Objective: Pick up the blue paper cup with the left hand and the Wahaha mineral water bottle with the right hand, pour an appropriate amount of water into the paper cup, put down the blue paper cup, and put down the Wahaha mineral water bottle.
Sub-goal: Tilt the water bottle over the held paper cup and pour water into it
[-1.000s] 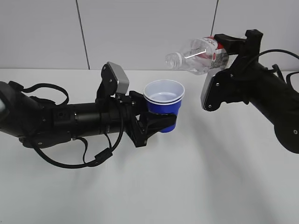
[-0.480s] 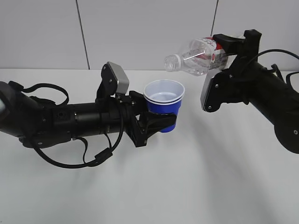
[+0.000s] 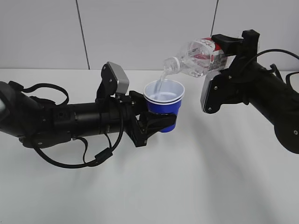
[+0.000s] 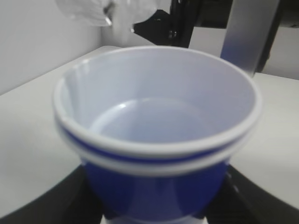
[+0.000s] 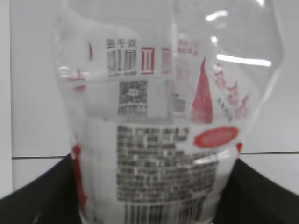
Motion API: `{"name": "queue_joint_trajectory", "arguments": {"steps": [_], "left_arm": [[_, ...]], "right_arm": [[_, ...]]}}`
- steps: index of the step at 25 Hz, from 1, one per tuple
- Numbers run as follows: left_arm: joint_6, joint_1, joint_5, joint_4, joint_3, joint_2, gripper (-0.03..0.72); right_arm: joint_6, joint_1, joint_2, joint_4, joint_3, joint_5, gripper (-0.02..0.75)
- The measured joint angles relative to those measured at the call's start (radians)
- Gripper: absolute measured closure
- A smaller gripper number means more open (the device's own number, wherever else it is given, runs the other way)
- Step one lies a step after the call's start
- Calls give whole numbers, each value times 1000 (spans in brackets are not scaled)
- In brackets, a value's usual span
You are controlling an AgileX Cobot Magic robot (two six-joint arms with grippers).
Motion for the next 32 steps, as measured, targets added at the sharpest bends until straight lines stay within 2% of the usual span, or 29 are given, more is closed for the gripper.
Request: {"name": "queue_joint_trajectory", "arguments": {"steps": [32], "left_arm": [[8,0,22,-31,0,0,246]], "right_arm": [[-32,0,0,-9,0,0,252]]}}
